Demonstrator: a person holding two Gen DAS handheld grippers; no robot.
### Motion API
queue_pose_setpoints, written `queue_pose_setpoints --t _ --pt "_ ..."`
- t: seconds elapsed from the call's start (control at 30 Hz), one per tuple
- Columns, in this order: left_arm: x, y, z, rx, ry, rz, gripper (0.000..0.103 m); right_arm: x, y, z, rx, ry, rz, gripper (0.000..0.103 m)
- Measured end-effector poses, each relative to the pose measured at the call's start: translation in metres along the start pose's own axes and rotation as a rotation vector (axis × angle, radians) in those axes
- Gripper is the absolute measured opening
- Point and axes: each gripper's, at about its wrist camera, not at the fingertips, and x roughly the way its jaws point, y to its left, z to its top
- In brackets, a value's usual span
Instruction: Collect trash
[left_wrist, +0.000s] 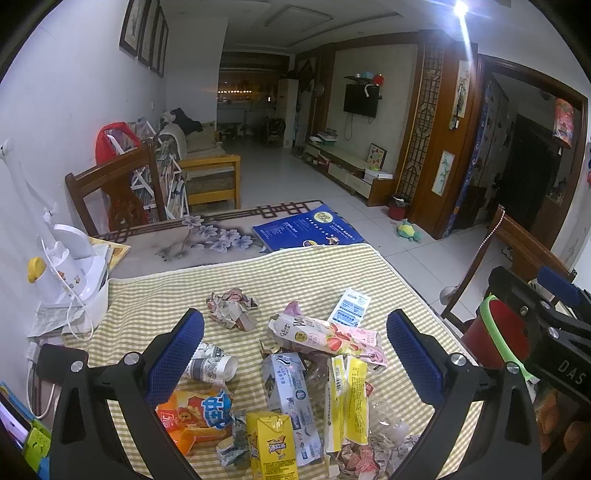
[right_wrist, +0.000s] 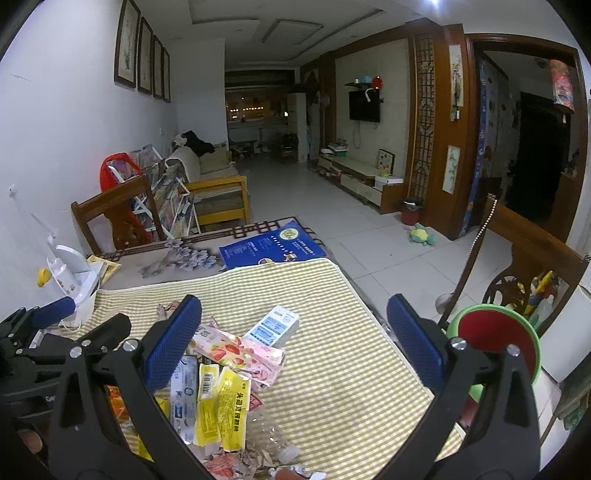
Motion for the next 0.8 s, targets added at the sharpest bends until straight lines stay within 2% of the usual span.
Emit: queue_pose_setpoints --t 0.43,0.8 --pt "-0.0004 0.0017 0.0003 -0.003 0.003 -0.001 0.095 0.0002 -0.0031 -0.0009 0.017 0.013 0.02 0.099" --pt "0.001 0.0018 -0.0016 -0.003 0.008 -0.014 0.095 0.0013 -0.0077 -0.0017 0.029 0.017 0.001 0.099"
